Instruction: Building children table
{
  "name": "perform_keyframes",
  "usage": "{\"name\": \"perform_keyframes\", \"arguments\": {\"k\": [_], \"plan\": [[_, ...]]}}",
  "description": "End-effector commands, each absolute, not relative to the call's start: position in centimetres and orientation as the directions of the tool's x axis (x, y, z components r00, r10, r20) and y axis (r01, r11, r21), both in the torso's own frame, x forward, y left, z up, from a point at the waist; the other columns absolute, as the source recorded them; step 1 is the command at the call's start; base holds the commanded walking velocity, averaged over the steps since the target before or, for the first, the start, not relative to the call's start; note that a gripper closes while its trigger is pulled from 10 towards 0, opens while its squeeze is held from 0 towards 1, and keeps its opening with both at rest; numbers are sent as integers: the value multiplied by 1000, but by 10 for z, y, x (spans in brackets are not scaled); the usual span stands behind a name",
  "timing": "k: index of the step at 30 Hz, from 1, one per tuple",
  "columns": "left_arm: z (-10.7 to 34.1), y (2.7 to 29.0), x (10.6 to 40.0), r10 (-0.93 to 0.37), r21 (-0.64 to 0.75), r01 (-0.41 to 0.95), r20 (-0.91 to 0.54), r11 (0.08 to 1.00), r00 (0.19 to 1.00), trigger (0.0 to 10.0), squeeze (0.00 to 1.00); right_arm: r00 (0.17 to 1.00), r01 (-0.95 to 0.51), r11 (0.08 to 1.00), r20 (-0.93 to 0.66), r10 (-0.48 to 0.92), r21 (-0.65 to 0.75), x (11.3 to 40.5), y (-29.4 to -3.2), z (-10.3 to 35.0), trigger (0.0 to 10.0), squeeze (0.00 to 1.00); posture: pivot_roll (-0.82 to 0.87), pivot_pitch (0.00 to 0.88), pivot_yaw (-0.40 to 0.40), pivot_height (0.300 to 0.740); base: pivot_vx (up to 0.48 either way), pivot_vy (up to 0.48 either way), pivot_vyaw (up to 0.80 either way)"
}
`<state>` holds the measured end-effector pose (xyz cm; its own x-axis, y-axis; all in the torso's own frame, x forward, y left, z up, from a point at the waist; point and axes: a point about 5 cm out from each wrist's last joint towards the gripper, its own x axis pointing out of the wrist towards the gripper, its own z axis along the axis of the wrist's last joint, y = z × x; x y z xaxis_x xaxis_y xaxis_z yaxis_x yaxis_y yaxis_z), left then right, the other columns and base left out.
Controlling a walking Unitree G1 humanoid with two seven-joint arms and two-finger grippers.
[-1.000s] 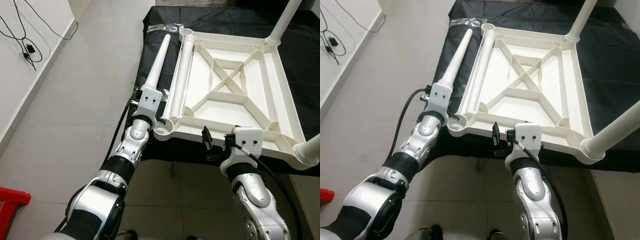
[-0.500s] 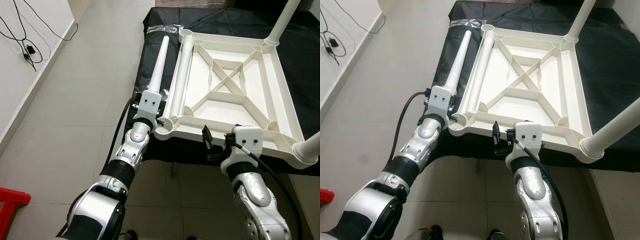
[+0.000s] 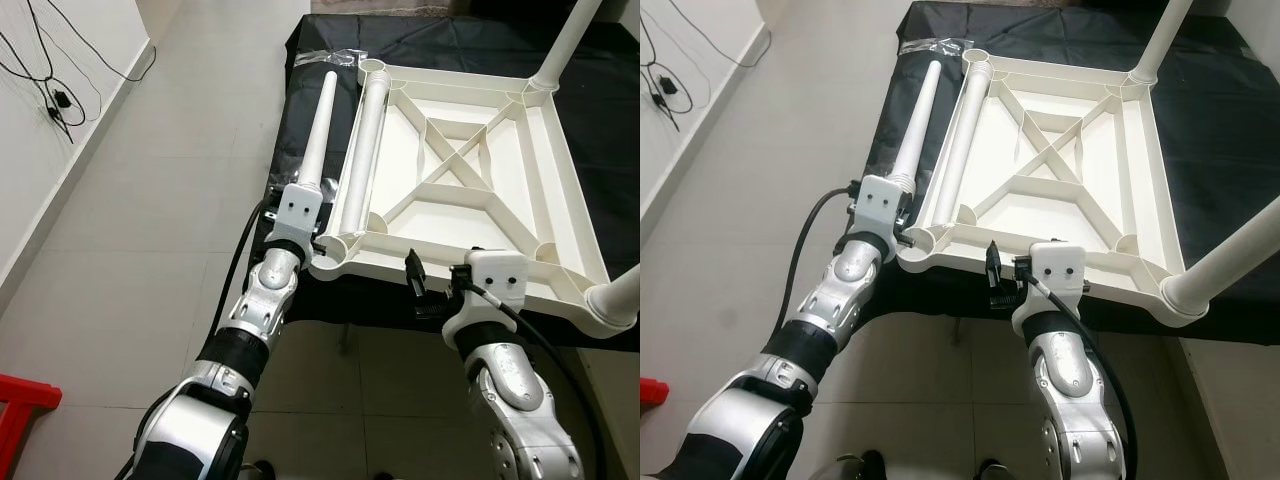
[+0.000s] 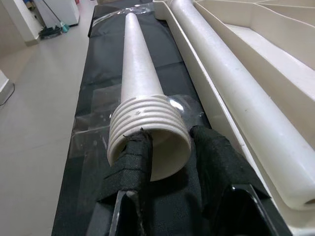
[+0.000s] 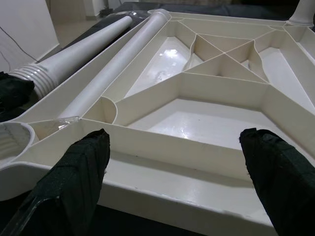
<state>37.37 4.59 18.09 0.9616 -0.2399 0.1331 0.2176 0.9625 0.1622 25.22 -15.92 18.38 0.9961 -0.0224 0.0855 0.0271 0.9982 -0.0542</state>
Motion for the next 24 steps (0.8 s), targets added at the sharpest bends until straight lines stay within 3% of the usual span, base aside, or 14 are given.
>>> {"name": "perform_keyframes", "arguments": {"k": [1, 15, 21, 24], "plan": [[146, 37, 362, -270, 173, 268, -12, 948, 963, 10000, 0, 997, 30, 998, 67, -27, -49, 252, -160, 178, 10000, 0, 19, 247, -18, 740, 0, 0, 0], [143, 31, 347, -269, 127, 269, -18, 955, 963, 10000, 0, 998, 28, 999, 66, -25, -41, 252, -160, 178, 10000, 0, 22, 246, -20, 740, 0, 0, 0], [167, 30, 335, -314, 177, 291, 121, 940, 942, 10000, 0, 997, 23, 1000, 75, -22, -15, 252, -159, 178, 10000, 0, 31, 231, -20, 740, 0, 0, 0], [194, 36, 318, -350, 253, 280, 297, 926, 888, 10000, 0, 996, 20, 999, 92, -22, 26, 251, -158, 177, 10000, 0, 41, 208, -19, 740, 0, 0, 0]]}}
